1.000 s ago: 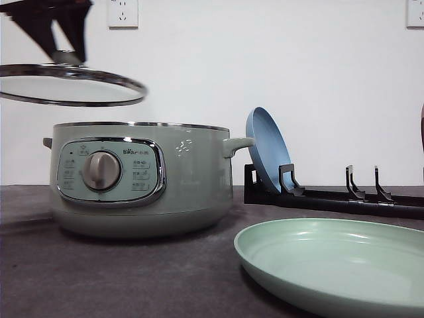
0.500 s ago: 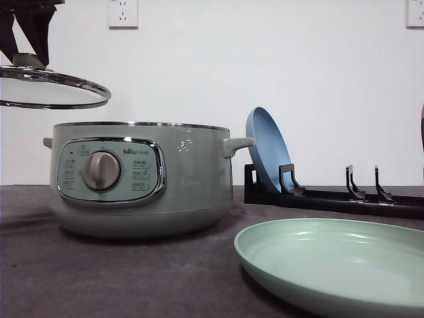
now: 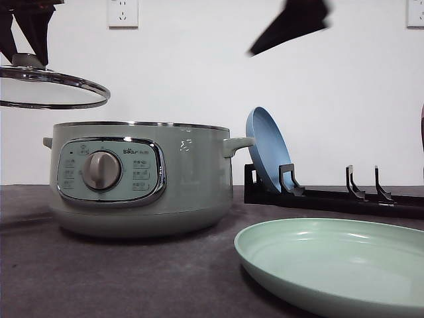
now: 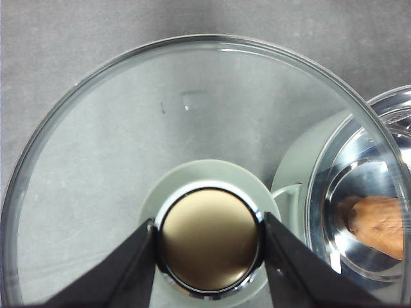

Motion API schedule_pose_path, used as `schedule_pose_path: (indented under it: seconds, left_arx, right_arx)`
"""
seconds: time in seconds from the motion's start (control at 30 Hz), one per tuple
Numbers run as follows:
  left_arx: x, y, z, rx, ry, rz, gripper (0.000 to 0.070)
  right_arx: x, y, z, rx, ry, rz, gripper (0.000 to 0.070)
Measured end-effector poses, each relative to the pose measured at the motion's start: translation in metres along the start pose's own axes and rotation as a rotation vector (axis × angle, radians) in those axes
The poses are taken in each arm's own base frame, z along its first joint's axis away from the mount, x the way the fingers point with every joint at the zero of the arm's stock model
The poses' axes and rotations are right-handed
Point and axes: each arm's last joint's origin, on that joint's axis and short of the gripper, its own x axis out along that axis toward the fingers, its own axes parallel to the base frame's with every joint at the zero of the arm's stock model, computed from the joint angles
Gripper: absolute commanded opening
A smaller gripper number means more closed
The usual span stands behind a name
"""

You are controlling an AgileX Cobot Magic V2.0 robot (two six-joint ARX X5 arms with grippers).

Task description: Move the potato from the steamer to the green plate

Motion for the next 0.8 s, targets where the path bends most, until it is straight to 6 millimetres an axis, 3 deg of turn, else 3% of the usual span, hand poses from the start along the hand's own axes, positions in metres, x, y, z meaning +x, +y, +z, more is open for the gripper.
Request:
schedule_pose_path:
  seconds: [0.17, 0.4, 0.57, 0.8]
  left_arx:
    - [0.000, 0.003, 0.000, -0.009, 0.000, 0.005, 0.0000]
    - [0.000, 0.005, -0.001, -0.017, 0.000, 0.008, 0.0000]
    - [0.000, 0.005, -0.001, -0.019, 0.000, 0.007, 0.0000]
    - [0.000, 0.005, -0.001, -0.027, 0.000, 0.007, 0.0000]
  right_arx:
    - [0.052, -0.015, 0.039, -0.040, 0.113, -0.010, 0.0629]
    - [0.102, -0.027, 0.075, -0.153, 0.130, -0.075, 0.0629]
    - [0.124, -0.031, 0.086, -0.239, 0.080, -0.108, 0.0629]
    - [0.146, -0.041, 0.082, -0.307, 0.110, -0.154, 0.0629]
